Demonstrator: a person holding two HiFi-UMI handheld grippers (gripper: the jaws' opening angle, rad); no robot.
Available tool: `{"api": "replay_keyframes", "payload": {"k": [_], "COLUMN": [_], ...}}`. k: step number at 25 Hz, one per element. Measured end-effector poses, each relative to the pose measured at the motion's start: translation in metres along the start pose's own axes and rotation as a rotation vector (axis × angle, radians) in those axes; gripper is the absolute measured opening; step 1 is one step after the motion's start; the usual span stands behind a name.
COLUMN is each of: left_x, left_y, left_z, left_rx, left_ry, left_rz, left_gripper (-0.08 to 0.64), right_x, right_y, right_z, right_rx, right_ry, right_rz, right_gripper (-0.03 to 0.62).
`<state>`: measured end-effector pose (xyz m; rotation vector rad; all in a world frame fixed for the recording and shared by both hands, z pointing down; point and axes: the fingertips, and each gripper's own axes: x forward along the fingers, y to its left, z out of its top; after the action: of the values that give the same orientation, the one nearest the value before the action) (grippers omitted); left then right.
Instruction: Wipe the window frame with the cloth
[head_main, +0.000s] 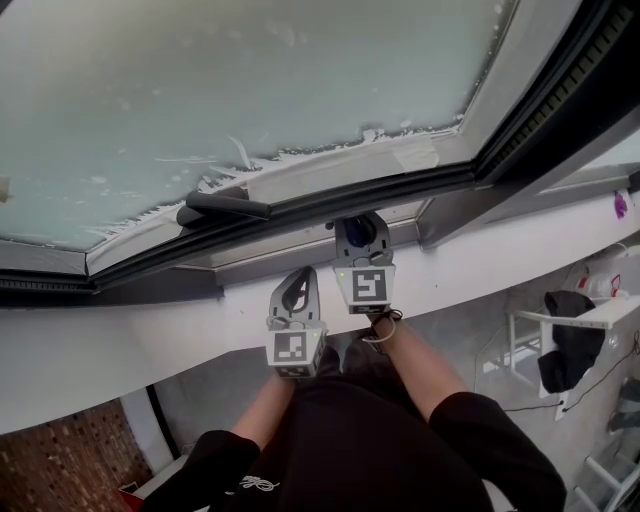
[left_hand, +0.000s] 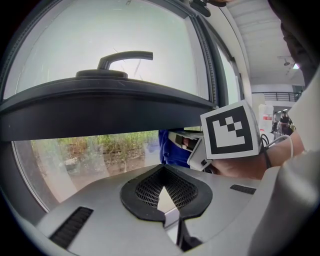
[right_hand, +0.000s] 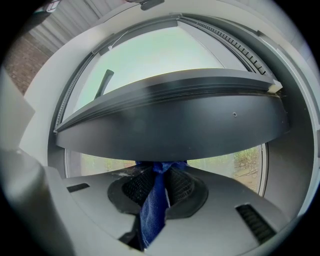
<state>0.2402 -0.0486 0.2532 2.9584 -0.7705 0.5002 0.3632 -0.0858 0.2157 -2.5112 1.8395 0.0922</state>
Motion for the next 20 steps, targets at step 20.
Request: {"api": "replay_keyframes", "payload": {"k": [20], "left_x": [0.026], "left_y": [-0.043], "left_z": [0.007], "left_rx": [0.033], "left_ry": [0.013], "left_rz": [-0.035], "left_gripper": [0.006], "right_x": [-0.013], "right_y": [-0.053], "right_z": [0.0], "right_rx": [0.009], "right_ry": [-0.013], "right_rz": [-0.046], "right_gripper": [0.052]}}
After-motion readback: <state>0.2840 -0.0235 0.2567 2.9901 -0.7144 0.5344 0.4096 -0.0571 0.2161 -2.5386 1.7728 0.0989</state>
